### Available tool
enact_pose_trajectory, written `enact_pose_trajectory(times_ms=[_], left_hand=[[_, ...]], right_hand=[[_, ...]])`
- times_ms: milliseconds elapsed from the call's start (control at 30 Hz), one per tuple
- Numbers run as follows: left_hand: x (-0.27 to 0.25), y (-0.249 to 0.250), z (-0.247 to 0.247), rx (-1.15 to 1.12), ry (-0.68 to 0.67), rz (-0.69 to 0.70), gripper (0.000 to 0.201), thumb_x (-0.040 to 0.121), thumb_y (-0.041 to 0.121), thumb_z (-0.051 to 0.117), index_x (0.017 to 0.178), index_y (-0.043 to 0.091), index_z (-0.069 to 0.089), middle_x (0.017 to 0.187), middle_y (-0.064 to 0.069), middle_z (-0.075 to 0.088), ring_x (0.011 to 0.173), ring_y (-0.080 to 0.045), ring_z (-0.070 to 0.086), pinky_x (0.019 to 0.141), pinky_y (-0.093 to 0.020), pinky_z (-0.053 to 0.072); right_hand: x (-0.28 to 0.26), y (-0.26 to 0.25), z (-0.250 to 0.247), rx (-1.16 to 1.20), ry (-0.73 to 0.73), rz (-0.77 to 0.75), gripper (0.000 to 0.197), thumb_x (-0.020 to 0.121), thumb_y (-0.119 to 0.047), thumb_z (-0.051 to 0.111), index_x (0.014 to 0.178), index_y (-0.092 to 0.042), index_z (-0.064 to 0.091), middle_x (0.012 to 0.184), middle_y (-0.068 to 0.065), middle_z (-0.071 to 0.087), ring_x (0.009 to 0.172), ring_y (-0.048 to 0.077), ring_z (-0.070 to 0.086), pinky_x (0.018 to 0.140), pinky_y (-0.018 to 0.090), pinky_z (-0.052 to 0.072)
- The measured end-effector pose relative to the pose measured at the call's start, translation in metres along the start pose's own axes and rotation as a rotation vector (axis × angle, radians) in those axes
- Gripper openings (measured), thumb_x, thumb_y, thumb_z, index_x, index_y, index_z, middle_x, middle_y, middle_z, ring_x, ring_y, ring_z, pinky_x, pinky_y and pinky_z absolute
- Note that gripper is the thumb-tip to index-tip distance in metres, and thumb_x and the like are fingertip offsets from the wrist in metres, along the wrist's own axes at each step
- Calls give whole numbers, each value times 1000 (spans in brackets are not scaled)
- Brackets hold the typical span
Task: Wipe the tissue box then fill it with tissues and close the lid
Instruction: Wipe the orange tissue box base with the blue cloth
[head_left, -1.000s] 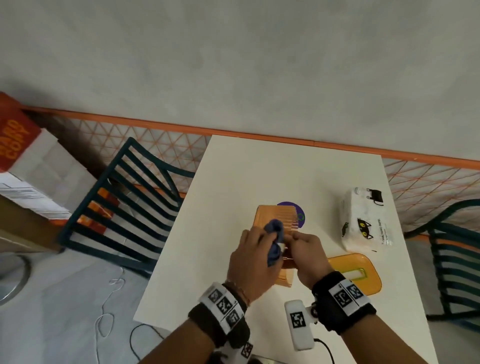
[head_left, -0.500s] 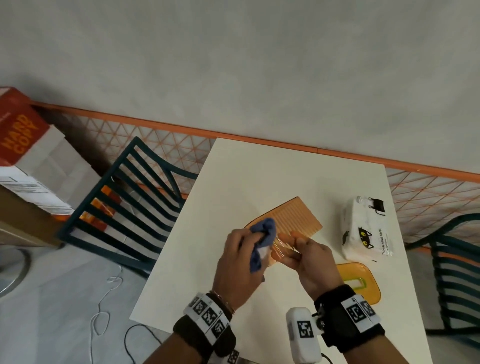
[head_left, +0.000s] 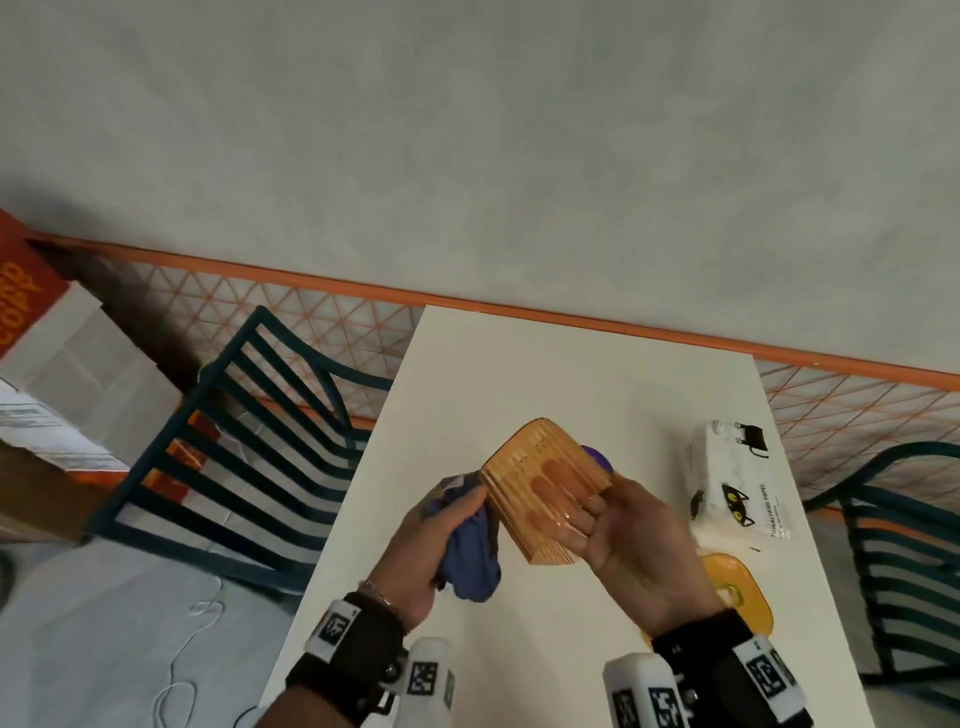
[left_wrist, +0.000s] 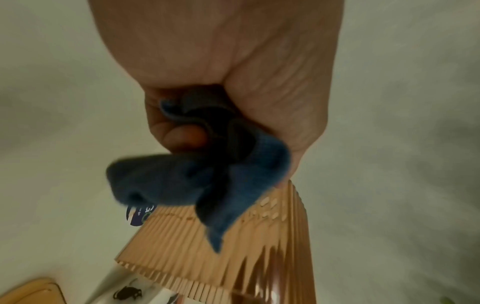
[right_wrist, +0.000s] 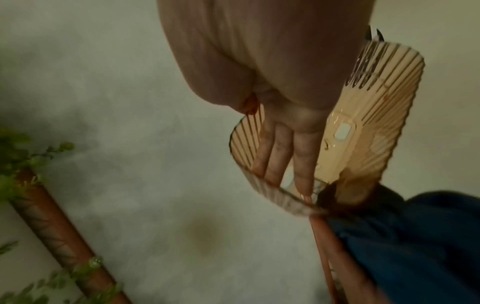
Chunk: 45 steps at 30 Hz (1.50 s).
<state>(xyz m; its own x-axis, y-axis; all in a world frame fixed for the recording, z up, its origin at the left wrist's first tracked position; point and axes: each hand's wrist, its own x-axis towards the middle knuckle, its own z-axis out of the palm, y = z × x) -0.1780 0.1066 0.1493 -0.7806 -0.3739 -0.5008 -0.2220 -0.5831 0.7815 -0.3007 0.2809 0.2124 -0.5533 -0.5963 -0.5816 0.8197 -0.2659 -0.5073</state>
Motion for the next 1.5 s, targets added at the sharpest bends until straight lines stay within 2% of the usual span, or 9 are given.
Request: enact_pose_trajectory(times_ms=[200, 367, 533, 833, 1033, 1200, 1333, 1400, 1500], left_hand=[[19, 7, 0, 2, -79, 48, 41, 90, 39, 67, 127, 20, 68, 124, -11, 71, 121, -27, 65, 110, -46, 45], [31, 10, -9, 168, -63, 43, 53, 81, 58, 73, 121, 23, 70, 113, -15, 74, 113, -31, 69, 106, -56, 48], [41, 35, -27, 94, 193, -1, 53, 73, 50, 75, 109, 11, 73, 104, -13, 74, 100, -28, 70, 82, -37, 53], [24, 34, 23, 1061, 93, 985, 26, 89, 37, 63, 104, 18, 70, 115, 5, 57, 103, -12, 52, 79, -20, 47], [30, 5, -7, 642, 313, 798, 16, 87, 22, 72, 94, 23, 57, 101, 5, 50, 87, 0, 59, 70, -19, 46], [12, 3, 12, 777, 99, 944, 22, 86, 30, 66, 101, 13, 63, 111, 3, 49, 97, -7, 58, 75, -14, 47], [29, 30, -8, 497, 315, 513, 10, 92, 20, 68, 98, 17, 60, 101, 2, 61, 90, -7, 62, 71, -14, 43], [25, 47, -17, 308, 188, 329, 10, 93, 23, 69, 100, 29, 66, 94, 14, 72, 95, -9, 67, 73, -18, 50], [10, 65, -31, 497, -177, 415, 49, 75, 46, 84, 119, 37, 64, 108, 11, 74, 105, -13, 69, 89, -35, 58]], right_hand=[[6, 10, 28, -262, -39, -75, 66, 97, -63, 36, 137, -12, 53, 131, 18, 66, 121, 44, 62, 107, 61, 44], [7, 25, 46, -533, 62, -293, 39, 101, -37, 49, 123, -10, 65, 112, 16, 75, 101, 34, 74, 94, 52, 57], [15, 35, 45, -512, 136, -264, 37, 108, -25, 39, 123, -2, 64, 110, 16, 76, 103, 34, 73, 97, 50, 55], [20, 53, 51, -575, 63, -299, 35, 108, -11, 36, 120, -1, 67, 111, 23, 74, 103, 37, 72, 90, 49, 58], [16, 49, 42, -512, 141, -239, 38, 109, -20, 35, 121, 1, 65, 112, 20, 75, 106, 35, 72, 97, 50, 54], [15, 40, 43, -417, 114, -270, 41, 107, -17, 36, 117, 8, 66, 110, 28, 73, 98, 36, 74, 78, 38, 63], [10, 32, 39, -249, 92, -238, 43, 109, -19, 30, 125, 11, 57, 116, 28, 71, 108, 39, 71, 83, 41, 63], [5, 26, 39, -191, 66, -205, 43, 109, -19, 30, 125, 10, 57, 118, 28, 70, 108, 39, 71, 82, 42, 63], [1, 20, 41, -150, 35, -160, 42, 109, -19, 32, 125, 11, 58, 118, 29, 69, 107, 38, 71, 81, 42, 64]])
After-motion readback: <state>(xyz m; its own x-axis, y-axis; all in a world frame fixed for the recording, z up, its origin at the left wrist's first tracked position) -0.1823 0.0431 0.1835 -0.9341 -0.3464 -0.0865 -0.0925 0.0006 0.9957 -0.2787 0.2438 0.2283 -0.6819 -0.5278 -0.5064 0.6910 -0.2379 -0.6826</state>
